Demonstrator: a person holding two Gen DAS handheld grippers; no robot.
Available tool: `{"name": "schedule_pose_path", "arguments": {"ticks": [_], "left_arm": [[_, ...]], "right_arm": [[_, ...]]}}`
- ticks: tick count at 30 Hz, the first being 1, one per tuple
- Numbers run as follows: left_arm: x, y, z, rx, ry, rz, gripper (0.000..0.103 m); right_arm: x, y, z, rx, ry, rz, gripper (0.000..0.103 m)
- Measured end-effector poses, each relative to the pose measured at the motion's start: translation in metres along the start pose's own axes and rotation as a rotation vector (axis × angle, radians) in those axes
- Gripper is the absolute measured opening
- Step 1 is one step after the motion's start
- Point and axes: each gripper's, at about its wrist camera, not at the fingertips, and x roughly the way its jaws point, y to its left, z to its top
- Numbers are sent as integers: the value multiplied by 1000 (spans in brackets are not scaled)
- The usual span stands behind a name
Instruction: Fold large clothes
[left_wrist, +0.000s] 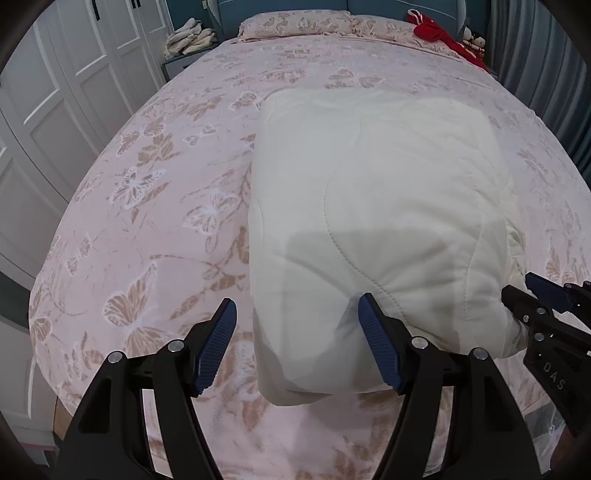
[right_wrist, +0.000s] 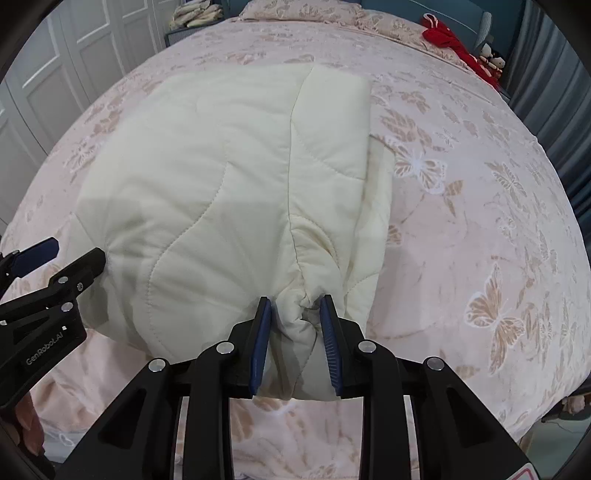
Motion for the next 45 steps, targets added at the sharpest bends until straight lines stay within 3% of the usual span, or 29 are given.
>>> {"name": "schedule_pose_path", "arguments": {"ticks": [15,28,37,45], "left_arm": [[26,-2,-10,-22,16,-6,71],[29,-8,-13,-7,-9,24,72],[-20,-13,-18,15,-63,54,70],[-51,-20,-45,14,-53,45,70]], "right_arm": [[23,9,-3,5,13,-24,27],[33,-2,-1,40,18,21,27],[-27,-15,-18,130,-63,54,30],[-58,-5,-51,100,-73,41,38]]}}
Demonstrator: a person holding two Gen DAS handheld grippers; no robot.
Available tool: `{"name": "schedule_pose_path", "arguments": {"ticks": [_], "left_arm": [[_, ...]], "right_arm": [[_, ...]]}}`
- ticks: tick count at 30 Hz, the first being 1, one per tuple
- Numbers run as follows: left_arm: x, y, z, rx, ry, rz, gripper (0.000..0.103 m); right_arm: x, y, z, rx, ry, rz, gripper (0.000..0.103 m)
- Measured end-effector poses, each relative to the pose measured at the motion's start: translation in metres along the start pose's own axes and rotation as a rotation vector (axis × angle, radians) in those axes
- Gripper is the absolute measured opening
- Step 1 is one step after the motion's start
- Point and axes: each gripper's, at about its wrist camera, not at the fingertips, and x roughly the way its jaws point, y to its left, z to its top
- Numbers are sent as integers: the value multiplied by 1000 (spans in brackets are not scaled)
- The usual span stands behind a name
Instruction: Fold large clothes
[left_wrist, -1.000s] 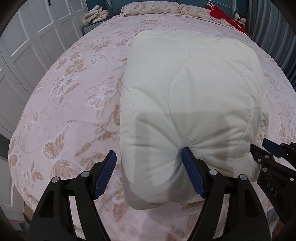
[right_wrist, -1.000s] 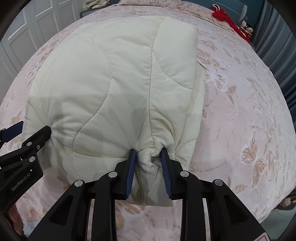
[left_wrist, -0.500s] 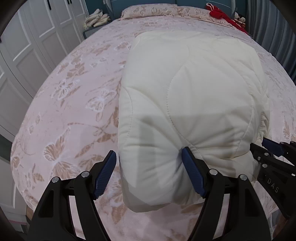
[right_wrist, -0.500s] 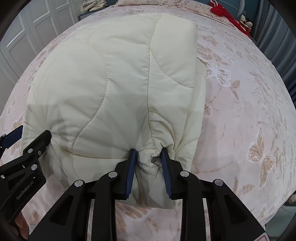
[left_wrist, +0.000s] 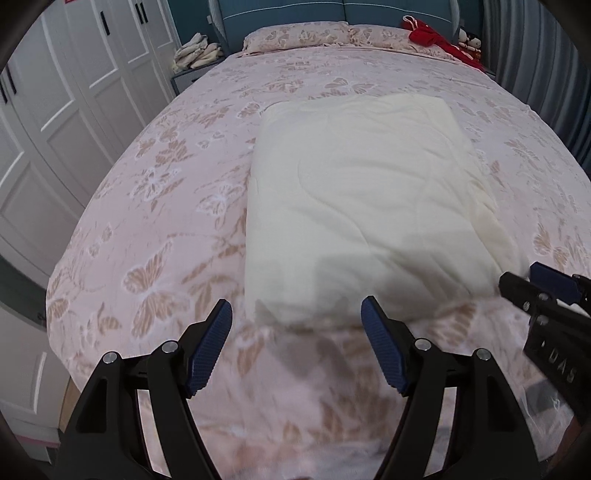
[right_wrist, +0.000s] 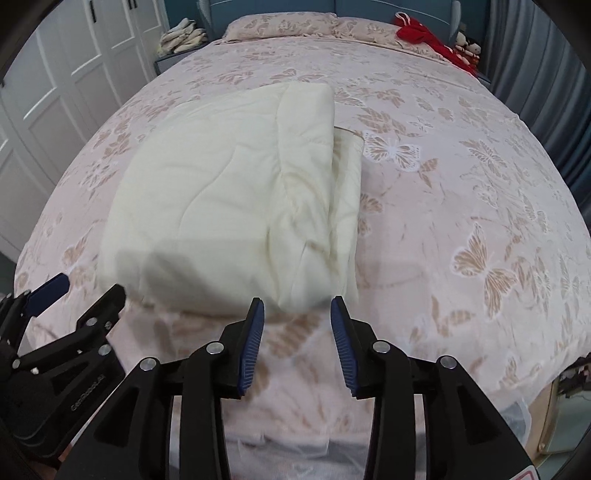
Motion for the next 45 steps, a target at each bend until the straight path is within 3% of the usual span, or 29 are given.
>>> {"name": "schedule_pose_path", "arguments": {"ticks": [8,20,45], "left_arm": [[-18,-3,-21,15,-3,44,70],[-25,5,-31,-37,-9,38,70],[-29,-3,-42,-37,-10,28,70]], "right_arm": [[-19,12,-21,-35,-34,-32,42],[-25,16,-34,-38,-35,-27,42],[-28,19,-43,-23,-39,-24,42]]}}
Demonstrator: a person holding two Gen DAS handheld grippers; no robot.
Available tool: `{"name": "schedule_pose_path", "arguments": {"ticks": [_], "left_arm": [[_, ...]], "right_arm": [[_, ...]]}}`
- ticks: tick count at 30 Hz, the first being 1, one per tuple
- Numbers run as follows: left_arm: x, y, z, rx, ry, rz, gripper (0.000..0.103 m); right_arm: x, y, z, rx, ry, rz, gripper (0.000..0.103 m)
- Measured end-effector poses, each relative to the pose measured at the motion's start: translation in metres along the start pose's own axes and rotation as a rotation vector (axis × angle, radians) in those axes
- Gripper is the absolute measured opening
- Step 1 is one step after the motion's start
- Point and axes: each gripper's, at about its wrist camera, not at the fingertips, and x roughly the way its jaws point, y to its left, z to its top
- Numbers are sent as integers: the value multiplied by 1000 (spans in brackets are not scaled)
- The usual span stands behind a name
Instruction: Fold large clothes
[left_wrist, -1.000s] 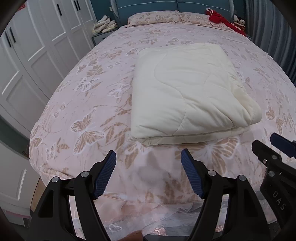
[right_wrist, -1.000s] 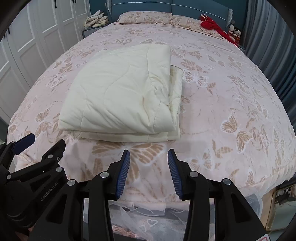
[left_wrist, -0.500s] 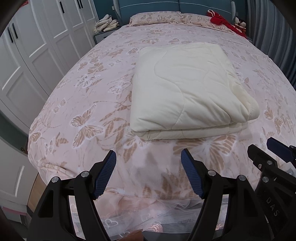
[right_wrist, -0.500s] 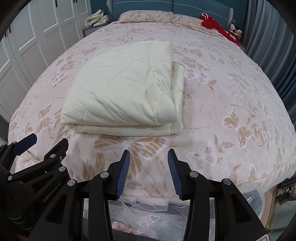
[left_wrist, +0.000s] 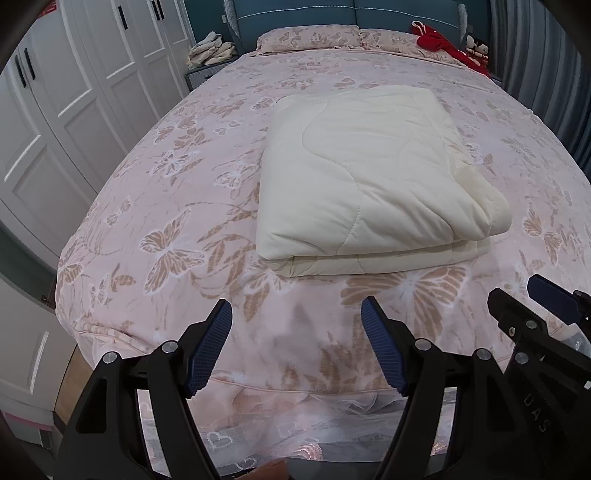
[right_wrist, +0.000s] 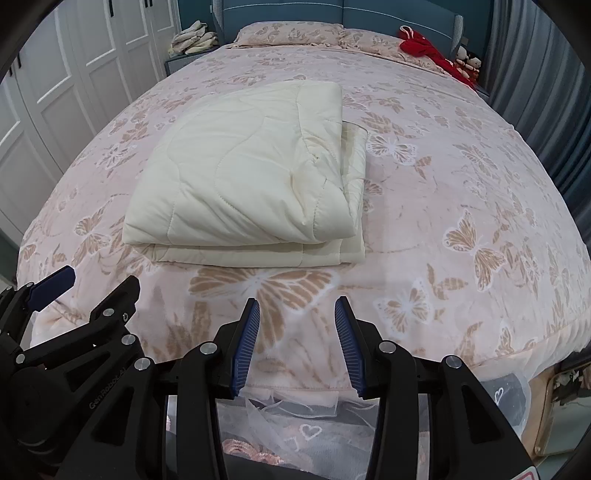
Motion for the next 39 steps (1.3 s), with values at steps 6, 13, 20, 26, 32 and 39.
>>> {"name": "schedule_pose_path", "arguments": {"ticks": [6,13,20,26,32,39], "left_arm": [[-3,-4,0,0,3,-3,70],[-4,-5,0,6,-2,-1,70],[-5,-7,0,3,-1,-5,70],[-7,-6,-1,-9,5,-13,70],[-7,-6,-2,-13,7,-13,70],[-7,-5,-2,-16,9,-13,70]], "right_arm": [[-2,0,0,2,-6,4,42],[-3,2,0,2,-9,4,43],[-4,3,0,4,-10,4,43],[-4,1,0,3,-11,5,43],[-5,4,1,6,-10,1,43],[-6,4,0,6,-12,0,43]]}}
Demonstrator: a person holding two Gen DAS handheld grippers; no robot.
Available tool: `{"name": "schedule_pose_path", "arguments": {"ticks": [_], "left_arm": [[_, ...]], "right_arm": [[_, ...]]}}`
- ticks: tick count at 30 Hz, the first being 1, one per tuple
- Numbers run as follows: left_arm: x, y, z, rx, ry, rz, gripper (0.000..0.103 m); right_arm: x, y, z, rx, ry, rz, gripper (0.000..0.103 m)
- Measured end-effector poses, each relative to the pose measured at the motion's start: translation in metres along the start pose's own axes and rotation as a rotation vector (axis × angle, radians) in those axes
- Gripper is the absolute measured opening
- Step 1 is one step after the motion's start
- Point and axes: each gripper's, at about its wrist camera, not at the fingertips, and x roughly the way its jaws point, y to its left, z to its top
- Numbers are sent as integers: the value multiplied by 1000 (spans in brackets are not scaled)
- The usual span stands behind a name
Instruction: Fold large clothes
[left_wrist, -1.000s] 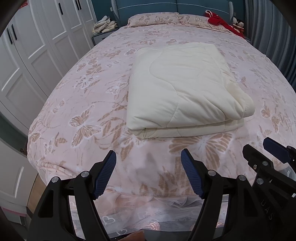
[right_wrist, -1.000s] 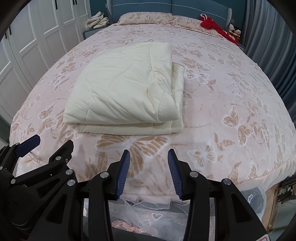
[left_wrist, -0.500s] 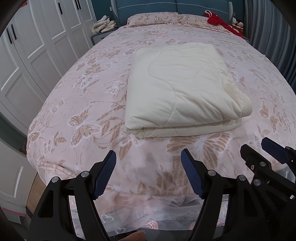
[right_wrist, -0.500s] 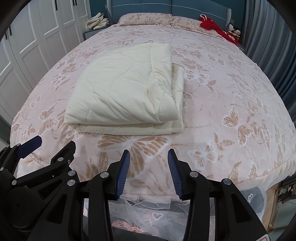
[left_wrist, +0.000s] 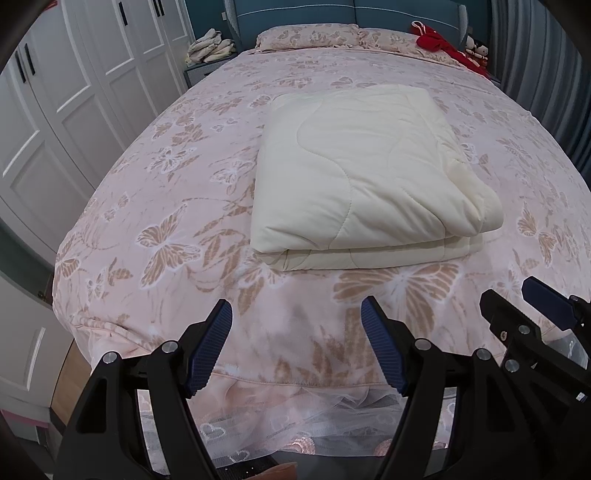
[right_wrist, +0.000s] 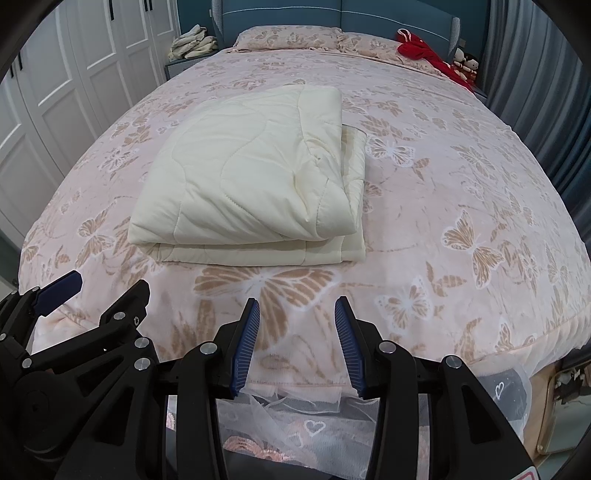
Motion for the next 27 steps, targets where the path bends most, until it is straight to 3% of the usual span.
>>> {"name": "schedule_pose_path", "arguments": {"ticks": [27], "left_arm": [[-12,-1,-5,-17,-20,-4,70]], "right_arm": [[-9,-1,-6,14,-22,-18,43]]}}
